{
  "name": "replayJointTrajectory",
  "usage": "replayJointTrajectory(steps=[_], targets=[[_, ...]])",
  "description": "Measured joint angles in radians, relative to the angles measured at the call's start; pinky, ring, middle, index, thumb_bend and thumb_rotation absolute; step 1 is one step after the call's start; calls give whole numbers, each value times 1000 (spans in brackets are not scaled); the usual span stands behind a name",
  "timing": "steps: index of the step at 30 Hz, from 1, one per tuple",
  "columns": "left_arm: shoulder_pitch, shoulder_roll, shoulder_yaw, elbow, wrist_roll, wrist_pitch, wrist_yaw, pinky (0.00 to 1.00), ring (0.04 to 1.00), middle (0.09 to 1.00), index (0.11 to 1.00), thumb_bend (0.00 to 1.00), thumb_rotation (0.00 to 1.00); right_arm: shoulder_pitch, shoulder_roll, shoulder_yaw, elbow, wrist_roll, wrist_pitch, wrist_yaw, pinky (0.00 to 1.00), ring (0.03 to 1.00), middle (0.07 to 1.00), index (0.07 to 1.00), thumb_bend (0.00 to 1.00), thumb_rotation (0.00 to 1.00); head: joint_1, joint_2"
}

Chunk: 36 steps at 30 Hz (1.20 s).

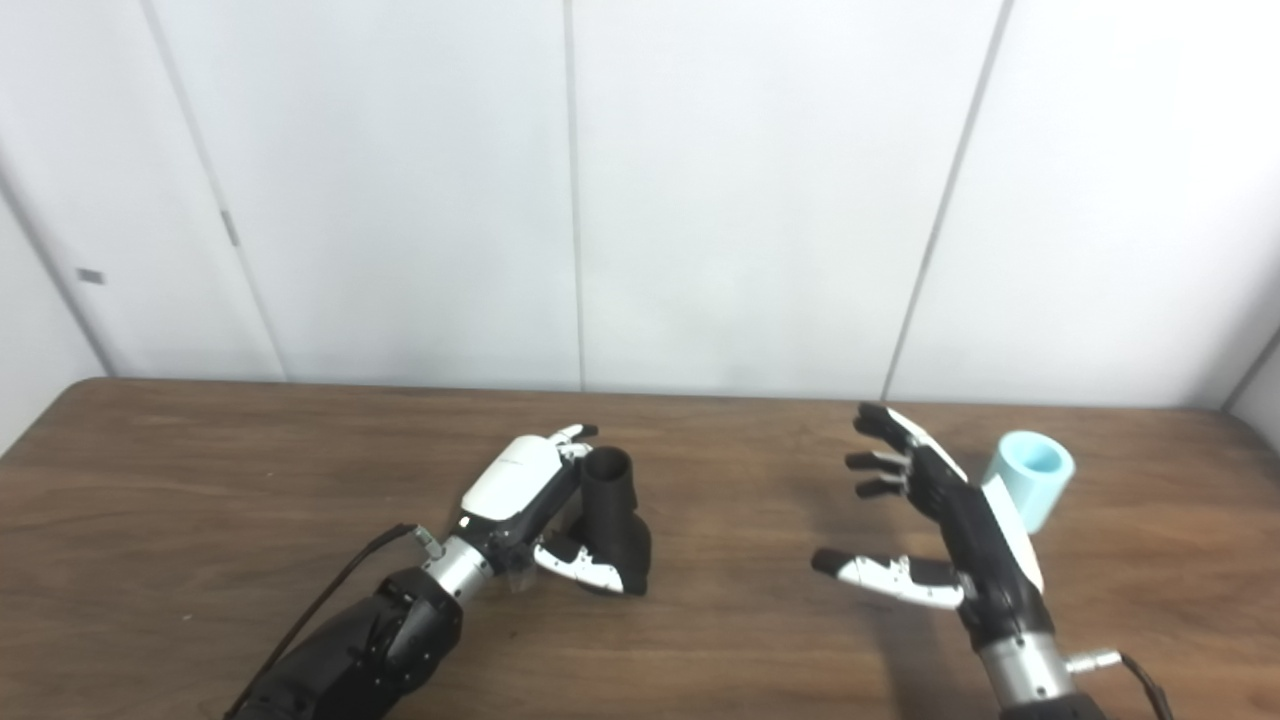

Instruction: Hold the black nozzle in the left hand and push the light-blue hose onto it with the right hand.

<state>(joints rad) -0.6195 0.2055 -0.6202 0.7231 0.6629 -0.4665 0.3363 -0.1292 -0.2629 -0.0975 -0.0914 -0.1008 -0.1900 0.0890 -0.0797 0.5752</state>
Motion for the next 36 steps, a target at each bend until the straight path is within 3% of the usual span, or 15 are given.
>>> replayJointTrajectory(steps=[5,19,24,27,29,31,32,36], targets=[[-5,0,-44,-5,-30,-8,-5,876,665,488,480,526,0,0,0,-2,-46,-5,51,-1,603,727,840,843,859,219,-29,11],[-10,-3,-56,0,-32,-10,2,879,664,507,472,524,0,-1,-13,-9,-134,5,127,11,628,735,848,838,827,109,-65,14],[-19,-2,-76,12,-22,-11,28,874,658,489,482,526,0,-26,-90,-36,-190,-50,190,15,571,694,817,822,830,131,-161,-9],[-23,3,-85,20,-18,-11,45,874,658,478,490,526,0,-56,-136,-66,-257,-71,242,16,565,712,811,829,777,42,-226,-29],[-25,4,-86,23,-18,-13,48,872,660,496,478,525,0,-83,-166,-100,-281,-84,278,17,622,726,812,827,791,95,-296,-50],[-26,4,-86,23,-18,-13,48,875,661,495,479,525,0,-105,-209,-134,-279,-90,307,17,632,729,811,823,795,109,-304,-52],[-26,4,-86,23,-18,-13,48,874,660,487,484,526,0,-110,-232,-153,-275,-98,318,16,623,723,800,813,803,142,-374,-70],[-27,9,-86,28,-25,-15,55,869,655,463,500,525,0,-120,-308,-197,-178,-130,326,13,641,739,795,813,838,236,-449,-98]])
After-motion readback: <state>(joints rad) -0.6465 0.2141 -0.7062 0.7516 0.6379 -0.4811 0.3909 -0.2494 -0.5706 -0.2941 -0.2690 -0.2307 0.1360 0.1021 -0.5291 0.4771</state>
